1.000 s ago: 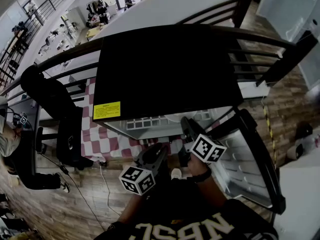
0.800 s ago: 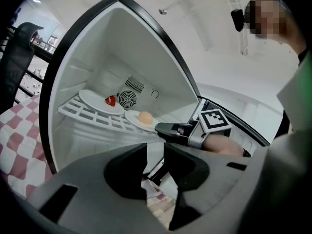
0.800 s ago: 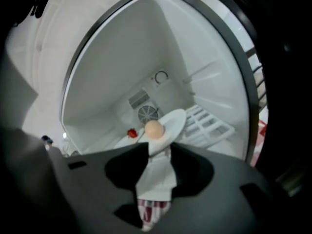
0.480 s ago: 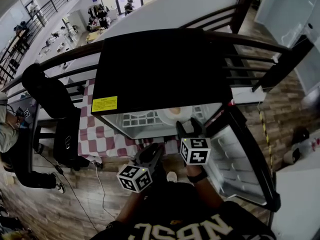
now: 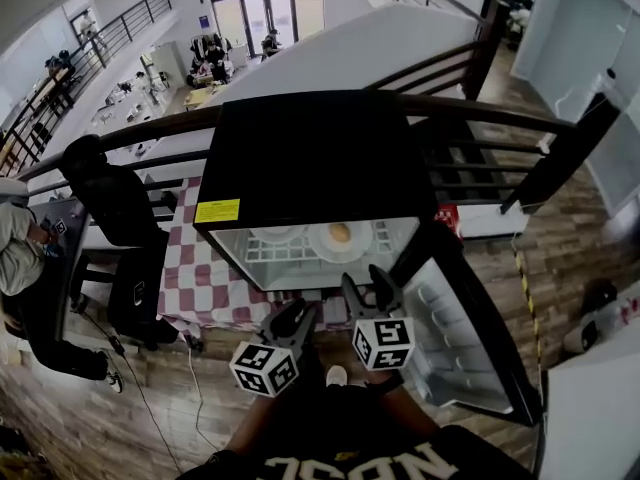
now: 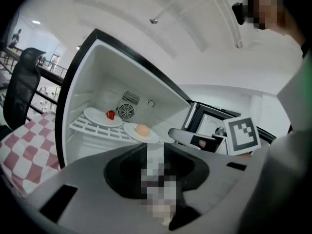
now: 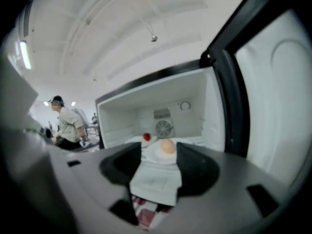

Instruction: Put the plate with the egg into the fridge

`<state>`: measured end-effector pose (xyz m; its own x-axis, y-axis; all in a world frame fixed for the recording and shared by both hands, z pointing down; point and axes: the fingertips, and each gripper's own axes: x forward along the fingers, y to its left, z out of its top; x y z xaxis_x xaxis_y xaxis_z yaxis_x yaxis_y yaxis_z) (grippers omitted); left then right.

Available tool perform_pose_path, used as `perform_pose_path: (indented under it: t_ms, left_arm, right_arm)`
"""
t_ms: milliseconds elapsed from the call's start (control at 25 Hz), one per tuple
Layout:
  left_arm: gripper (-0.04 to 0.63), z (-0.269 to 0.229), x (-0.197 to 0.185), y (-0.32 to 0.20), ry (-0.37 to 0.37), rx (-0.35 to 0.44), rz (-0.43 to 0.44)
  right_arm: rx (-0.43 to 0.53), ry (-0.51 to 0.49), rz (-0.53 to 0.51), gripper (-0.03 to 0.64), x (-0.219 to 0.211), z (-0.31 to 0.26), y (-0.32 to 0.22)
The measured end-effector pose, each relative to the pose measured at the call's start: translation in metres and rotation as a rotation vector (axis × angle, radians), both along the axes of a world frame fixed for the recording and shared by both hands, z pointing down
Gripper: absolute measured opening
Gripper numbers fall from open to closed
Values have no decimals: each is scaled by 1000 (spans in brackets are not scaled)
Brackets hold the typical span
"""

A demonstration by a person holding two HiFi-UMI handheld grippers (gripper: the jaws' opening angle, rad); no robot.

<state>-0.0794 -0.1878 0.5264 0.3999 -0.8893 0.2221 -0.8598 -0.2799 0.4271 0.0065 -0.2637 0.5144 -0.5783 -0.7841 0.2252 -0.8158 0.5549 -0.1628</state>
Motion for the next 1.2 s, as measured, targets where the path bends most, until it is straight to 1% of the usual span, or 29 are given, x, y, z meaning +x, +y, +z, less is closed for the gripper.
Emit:
perform_pose_path:
  t_ms: [80,160,280,320,480,640,760,800,920,960,1040,1080,1200]
  left_arm:
    - [124,-14,-3,1,-54,51,-23]
    - [107,-28,-8,1,-95,106,-48]
    - [73,-47,-16,2,-127,164,-69]
    - [63,-52,-18,2,-135,177,-71]
    - [42,-66,-25,3,-152,207,-56]
    - [23,-72,-31,10,-178,215,-35]
    - [21,-74,-35,21,-205,214,-18]
    - [21,-73,-36,24,-202,212,-10]
    - [21,-72,-40,28,-150,193,14]
    - [21,-72,-41,30,-161,191,18]
    - [21,-70,-42,33,-217,200,20]
    - [21,-69,-42,34,-233,206,21]
    - [21,-69,-42,34,-243,222,33]
  right_arm:
    - [39,-30,-28,205,-2,-13,15]
    - [79,-55,-31,136,-1,-26,25]
    - [128,-83,-28,64,0,-43,34]
    - [141,-94,-36,50,-1,-49,38]
    - [176,-120,-66,26,-9,-68,55]
    - [165,-78,-41,20,-19,-70,70]
    - [145,-65,-14,20,-22,-68,81]
    - [138,-62,-3,20,-22,-66,84]
    - [120,-63,24,20,-24,-63,84]
    - [120,-61,32,20,-25,-63,85]
    - [127,-48,47,20,-26,-64,89]
    - [130,-42,53,20,-26,-65,90]
    - [134,-34,76,20,-26,-66,91]
